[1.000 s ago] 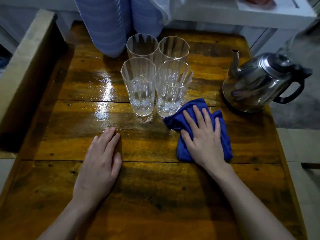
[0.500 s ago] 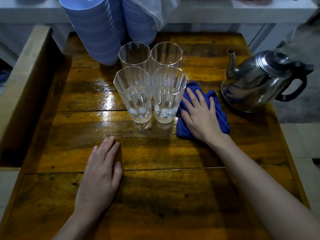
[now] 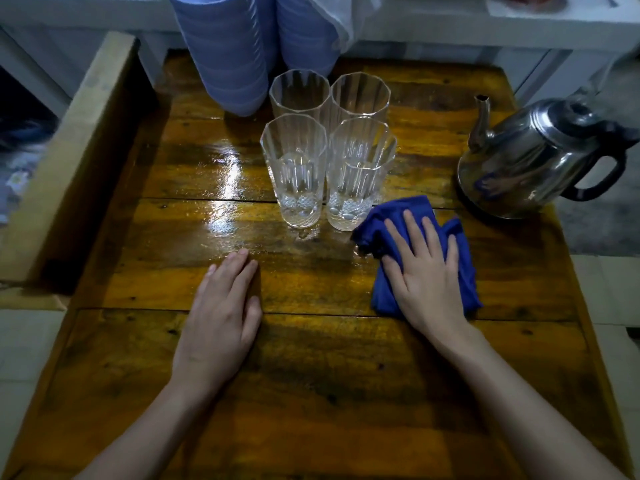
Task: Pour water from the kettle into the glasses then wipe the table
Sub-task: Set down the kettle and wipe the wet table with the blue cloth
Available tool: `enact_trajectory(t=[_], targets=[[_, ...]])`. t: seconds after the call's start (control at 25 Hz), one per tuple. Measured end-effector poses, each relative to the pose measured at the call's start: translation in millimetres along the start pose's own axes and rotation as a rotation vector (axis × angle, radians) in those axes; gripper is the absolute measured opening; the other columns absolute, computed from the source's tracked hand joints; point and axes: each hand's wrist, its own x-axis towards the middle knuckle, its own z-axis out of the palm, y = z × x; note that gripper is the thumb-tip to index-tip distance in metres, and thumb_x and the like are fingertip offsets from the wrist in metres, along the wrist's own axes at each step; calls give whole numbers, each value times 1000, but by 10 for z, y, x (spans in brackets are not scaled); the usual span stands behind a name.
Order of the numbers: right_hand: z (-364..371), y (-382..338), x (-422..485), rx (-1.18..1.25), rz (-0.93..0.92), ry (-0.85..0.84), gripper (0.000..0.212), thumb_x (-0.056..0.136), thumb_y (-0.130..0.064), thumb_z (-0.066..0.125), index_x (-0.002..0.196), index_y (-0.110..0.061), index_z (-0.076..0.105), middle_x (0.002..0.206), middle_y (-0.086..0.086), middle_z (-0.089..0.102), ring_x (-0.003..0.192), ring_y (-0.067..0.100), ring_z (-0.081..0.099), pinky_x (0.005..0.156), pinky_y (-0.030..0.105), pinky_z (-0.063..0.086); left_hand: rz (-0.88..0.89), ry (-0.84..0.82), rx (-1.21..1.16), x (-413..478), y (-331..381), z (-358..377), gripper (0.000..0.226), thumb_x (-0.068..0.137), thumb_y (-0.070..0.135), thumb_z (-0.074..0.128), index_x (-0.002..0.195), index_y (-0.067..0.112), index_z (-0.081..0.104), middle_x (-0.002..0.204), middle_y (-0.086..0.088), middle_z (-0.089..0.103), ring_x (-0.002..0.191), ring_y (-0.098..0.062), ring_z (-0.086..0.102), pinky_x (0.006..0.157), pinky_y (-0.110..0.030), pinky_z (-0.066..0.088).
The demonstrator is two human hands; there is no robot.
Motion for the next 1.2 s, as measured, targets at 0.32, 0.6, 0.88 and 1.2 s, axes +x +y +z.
enact_trajectory(t=[0.32,0.6,0.88,1.2], targets=[[65,-238,-632,-91,-110,-78,62,99,-54,19,156,-31,19,166,-1,9,153,22,2,120,58,9,22,34,-34,-23,-12,-12,50,97,28,37,144,11,41,154,-4,34,145,-15,25,121,-37,17],[314,-1274,-669,-106,-271,-103,61,98,-50,31,155,-29,25,164,3,20,151,29,16,117,61,16,33,66,-44,6,-29,-5,50,92,17,42,140,7,45,150,-8,40,142,-19,32,120,-38,20],[272,-1102,-1096,-39,-270,-81,62,96,-48,37,154,-29,28,164,3,22,151,28,17,114,57,14,30,80,-46,20,-6,24,49,91,16,41,139,8,48,149,-8,41,140,-19,35,120,-40,21],[105,-388,-1479,-7,-131,-73,60,98,-51,34,155,-35,23,165,-2,15,152,23,10,118,52,8,38,45,11,-1,20,6,48,96,10,45,144,7,40,151,-10,37,141,-24,31,120,-40,17]])
